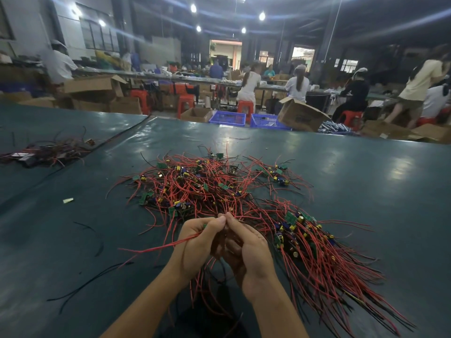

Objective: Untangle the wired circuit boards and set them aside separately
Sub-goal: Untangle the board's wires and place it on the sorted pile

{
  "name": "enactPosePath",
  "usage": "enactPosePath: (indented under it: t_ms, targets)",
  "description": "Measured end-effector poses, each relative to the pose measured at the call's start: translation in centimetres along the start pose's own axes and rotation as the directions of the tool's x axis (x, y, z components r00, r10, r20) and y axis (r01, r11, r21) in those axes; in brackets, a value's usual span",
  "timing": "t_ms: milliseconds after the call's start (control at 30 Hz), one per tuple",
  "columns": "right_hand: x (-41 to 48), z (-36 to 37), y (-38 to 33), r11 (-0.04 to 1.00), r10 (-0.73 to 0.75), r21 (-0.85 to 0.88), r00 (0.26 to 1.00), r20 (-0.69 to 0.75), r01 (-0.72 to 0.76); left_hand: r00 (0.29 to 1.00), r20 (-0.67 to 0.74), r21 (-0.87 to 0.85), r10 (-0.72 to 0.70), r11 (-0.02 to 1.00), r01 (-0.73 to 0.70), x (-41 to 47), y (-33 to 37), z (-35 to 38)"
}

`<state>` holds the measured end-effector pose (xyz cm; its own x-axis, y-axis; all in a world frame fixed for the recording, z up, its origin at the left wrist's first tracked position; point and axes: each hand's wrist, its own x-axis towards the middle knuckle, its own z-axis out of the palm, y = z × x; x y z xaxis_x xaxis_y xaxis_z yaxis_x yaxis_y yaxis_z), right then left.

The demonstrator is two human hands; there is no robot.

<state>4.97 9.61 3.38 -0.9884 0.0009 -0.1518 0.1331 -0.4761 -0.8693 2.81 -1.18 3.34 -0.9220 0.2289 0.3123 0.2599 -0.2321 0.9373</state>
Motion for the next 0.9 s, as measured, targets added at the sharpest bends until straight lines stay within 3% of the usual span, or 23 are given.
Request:
enactPosePath:
  t_ms: [133,433,633,900]
  targets:
    - [0.3,-0.1,0.0,0.998,0.065,0.005,0.998,-0.002,-0.065,0.998,-0.066,0.047,0.000,0.999,0.003,0.1,-0.3,-0.4]
    - [0.4,-0.9,-1.1,0.997,-0.021,0.077,0.992,-0.128,0.031,0.990,-0.095,0.084,-0.106,0.990,0.114,0.2,0.3,-0.8]
    - [0.5,-1.5,-1.0,0.998,-0.061,-0.026,0.990,-0.130,0.058,0.985,-0.012,0.085,-0.172,0.981,0.172,0.0,0.6,-0.9]
    - [0.6,-1.2,-0.9,0.973,-0.209,-0.141,0.960,-0.184,0.185,0.983,-0.060,0.085,-0.171,0.981,0.176,0.3,0.7,-0.8]
